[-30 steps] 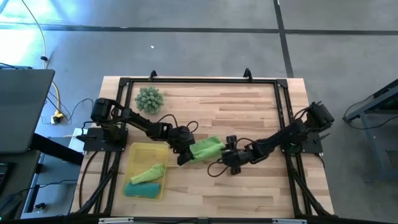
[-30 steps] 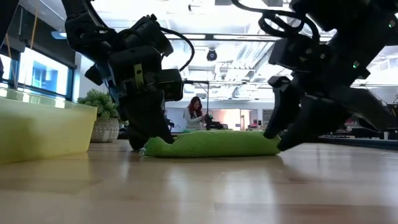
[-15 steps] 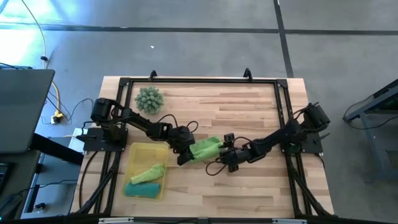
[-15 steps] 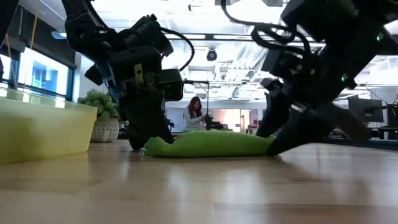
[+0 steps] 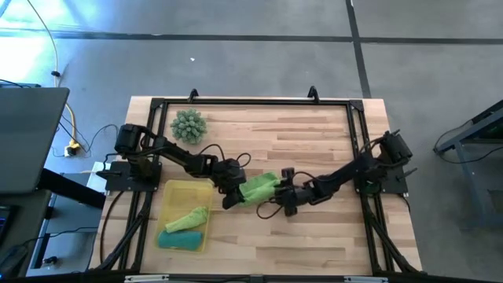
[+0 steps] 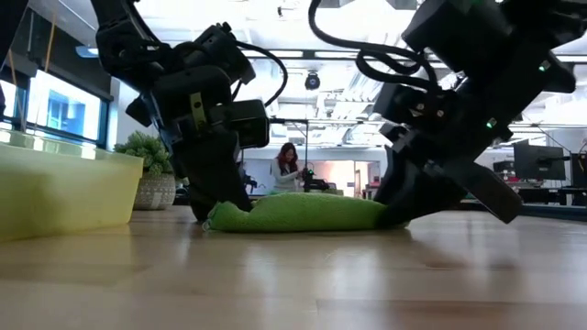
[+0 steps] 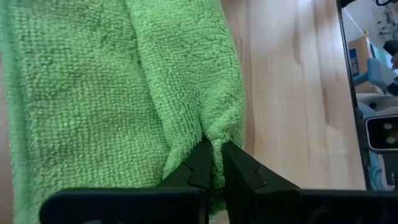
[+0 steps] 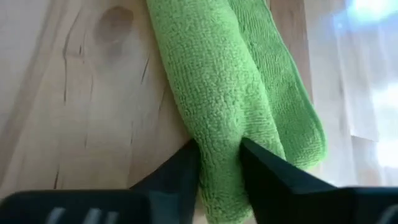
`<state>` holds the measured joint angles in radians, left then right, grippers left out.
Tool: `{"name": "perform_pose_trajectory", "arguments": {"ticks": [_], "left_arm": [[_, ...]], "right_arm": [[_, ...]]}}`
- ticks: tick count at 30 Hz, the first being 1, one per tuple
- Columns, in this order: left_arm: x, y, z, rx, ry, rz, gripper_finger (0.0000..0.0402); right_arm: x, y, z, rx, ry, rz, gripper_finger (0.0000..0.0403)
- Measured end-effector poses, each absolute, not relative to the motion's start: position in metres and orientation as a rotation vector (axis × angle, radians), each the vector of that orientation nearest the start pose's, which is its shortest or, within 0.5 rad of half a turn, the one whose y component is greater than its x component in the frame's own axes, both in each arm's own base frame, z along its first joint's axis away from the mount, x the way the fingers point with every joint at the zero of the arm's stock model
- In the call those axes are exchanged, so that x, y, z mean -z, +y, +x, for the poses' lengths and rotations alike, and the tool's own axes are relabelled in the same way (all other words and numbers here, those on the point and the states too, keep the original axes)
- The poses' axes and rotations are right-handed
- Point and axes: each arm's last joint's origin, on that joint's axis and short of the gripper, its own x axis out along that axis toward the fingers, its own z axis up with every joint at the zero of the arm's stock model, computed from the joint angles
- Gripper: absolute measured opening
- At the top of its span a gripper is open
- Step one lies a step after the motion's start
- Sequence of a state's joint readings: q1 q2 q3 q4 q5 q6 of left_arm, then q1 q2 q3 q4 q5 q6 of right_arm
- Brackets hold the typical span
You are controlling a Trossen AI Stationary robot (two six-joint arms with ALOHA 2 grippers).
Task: Roll microfiber towels into tight, uniform cylinder then place into a basket
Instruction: Roll the green towel
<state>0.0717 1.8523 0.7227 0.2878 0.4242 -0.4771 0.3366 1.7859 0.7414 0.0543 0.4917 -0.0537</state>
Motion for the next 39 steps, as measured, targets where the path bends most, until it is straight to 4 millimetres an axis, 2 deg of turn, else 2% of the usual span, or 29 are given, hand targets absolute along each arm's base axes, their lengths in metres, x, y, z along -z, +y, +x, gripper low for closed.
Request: {"name": "perform_pose_trajectory", "arguments": {"ticks": [6, 8, 18, 25, 29, 33, 35, 39], "left_arm": [[-0.091, 0.010, 0.315, 0.136, 0.887, -0.638, 0.0017], [-0.096, 0.010, 0.315, 0.145, 0.874, -0.625, 0.0027], [-0.117, 0.009, 0.307, 0.161, 0.855, -0.415, 0.0097], [-0.144, 0.001, 0.297, 0.106, 0.822, -0.124, 0.0107], [-0.160, -0.017, 0.295, 0.129, 0.753, 0.070, 0.0105], [-0.163, -0.040, 0.295, 0.084, 0.707, 0.211, 0.0107], [-0.162, -0.051, 0.297, 0.057, 0.682, 0.229, 0.0113], [-0.156, -0.064, 0.302, 0.039, 0.637, 0.161, 0.0130]], "right_arm": [[-0.100, 0.079, 0.292, 0.088, 0.936, -0.323, 0.0024], [-0.100, 0.077, 0.293, 0.069, 0.944, -0.280, 0.0009], [-0.102, 0.056, 0.302, -0.093, 0.979, 0.145, 0.0004], [-0.101, 0.030, 0.303, -0.217, 1.032, 0.481, 0.0004], [-0.100, 0.015, 0.302, -0.239, 1.056, 0.630, 0.0003], [-0.100, 0.006, 0.301, -0.215, 1.067, 0.712, 0.0003], [-0.100, 0.004, 0.301, -0.205, 1.068, 0.725, 0.0003], [-0.100, 0.003, 0.302, -0.196, 1.064, 0.724, 0.0003]]}}
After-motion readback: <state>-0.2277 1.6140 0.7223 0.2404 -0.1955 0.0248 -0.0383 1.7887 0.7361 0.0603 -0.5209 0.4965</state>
